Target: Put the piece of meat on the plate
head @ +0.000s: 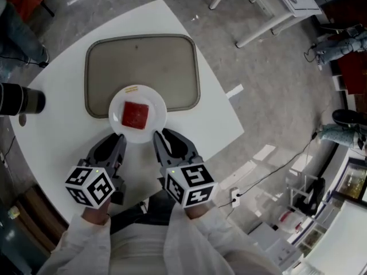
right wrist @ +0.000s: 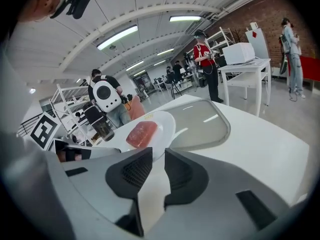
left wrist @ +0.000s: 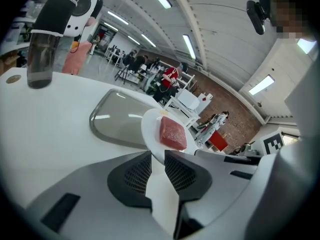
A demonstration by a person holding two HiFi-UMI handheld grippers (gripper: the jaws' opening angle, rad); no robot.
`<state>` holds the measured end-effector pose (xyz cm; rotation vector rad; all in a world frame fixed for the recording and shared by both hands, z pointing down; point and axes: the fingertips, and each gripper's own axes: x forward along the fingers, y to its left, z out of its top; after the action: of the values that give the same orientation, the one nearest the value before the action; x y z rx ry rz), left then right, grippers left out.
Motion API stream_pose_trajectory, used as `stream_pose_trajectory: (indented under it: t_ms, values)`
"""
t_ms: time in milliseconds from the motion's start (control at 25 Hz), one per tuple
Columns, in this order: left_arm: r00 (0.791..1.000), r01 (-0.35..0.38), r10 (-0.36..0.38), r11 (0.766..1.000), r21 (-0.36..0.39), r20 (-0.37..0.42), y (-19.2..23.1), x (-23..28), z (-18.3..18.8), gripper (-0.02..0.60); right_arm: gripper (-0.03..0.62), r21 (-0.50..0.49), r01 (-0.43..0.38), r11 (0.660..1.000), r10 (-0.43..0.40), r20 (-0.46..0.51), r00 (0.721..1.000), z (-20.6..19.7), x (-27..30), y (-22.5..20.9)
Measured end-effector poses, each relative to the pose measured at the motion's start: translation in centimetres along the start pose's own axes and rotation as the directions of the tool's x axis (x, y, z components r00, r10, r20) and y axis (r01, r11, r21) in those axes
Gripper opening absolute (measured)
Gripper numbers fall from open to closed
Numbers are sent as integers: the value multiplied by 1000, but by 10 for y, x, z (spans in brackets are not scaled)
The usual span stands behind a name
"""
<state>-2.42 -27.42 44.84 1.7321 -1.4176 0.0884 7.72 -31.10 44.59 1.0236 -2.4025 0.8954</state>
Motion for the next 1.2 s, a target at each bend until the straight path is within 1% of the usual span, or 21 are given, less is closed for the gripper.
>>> stream_pose_trajectory:
  t_ms: [320,400,520,720,1000,1200]
  values:
    - [998,-52,52,999,-5,35,6,40,42,69,84,-24,-59,998,59,-25,998,41,42,-25]
    - [997,-60,61,998,-16,41,9,47,49,69,84,-32,-70,997,69,-32,997,49,51,-29]
    - [996,-75,77,996,-37,51,17,54,53,71,84,-38,-87,995,85,-47,995,55,64,-31]
    - [993,-105,107,993,-45,50,28,62,57,71,84,-37,-94,995,91,-80,993,55,81,-34]
    - [992,-117,120,991,-60,47,34,76,57,71,84,-13,-96,995,94,-103,990,55,94,-44]
    - [992,-119,123,988,-95,29,42,82,56,72,84,-14,-84,996,81,-123,989,55,101,-45]
